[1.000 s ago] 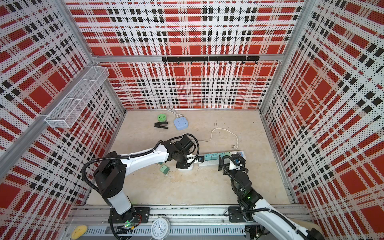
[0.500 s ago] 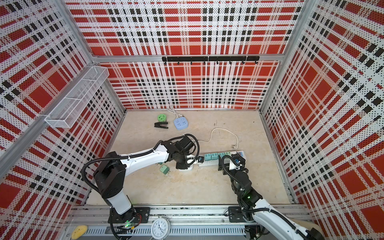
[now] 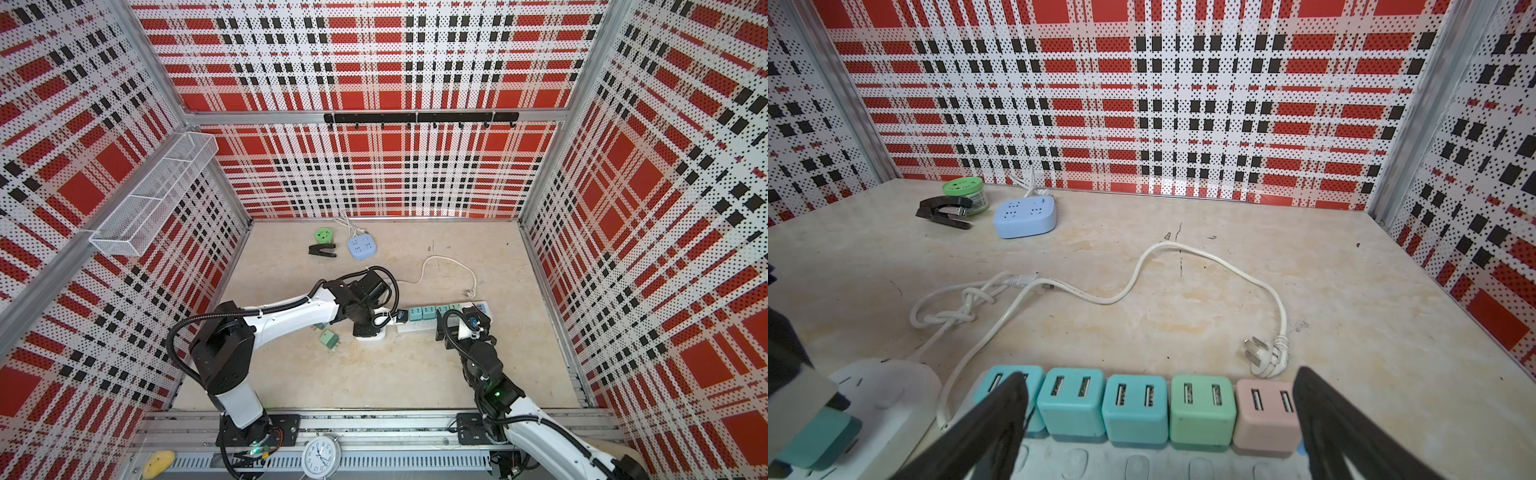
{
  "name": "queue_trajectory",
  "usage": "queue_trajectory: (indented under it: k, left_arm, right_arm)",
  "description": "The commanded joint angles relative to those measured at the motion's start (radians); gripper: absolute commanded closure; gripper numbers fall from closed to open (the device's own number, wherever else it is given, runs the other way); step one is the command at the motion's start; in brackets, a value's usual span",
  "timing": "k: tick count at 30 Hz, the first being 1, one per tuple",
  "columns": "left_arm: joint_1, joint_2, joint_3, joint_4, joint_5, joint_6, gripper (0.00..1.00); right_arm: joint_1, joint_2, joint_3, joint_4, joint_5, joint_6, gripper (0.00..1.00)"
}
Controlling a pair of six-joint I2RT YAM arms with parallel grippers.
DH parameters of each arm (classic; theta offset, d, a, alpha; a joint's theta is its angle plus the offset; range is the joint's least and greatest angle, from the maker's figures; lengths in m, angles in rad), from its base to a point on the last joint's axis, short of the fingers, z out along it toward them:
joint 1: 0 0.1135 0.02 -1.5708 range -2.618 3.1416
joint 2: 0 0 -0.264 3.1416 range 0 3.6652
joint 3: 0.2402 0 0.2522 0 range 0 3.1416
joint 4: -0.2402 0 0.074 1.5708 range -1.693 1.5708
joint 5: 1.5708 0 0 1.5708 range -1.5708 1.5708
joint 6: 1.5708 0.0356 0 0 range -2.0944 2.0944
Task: Insert the plug
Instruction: 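Press the teal charger down into the white power cube with the left gripper, then open the left gripper and lift it off the plugged teal charger while the right rises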
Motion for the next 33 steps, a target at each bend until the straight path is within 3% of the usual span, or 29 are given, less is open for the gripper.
queue_trajectory:
  k: [1,17,33]
  left_arm:
    - [0.006,0.018,0.019,-0.015,-0.029,0.000,1.00]
    - [0.020,0.136,0.026,-0.028,0.014,-0.004,1.00]
    - [-0.005,0.107,0.021,0.007,0.092,-0.038,1.00]
  right_arm:
    - [-0.007,0.006,0.026,0.045,-0.005,0.004,0.00]
    - [-0.008,0.003,0.025,0.044,-0.005,0.005,0.00]
    - [-0.016,-0.028,0.013,0.038,0.031,0.028,0.00]
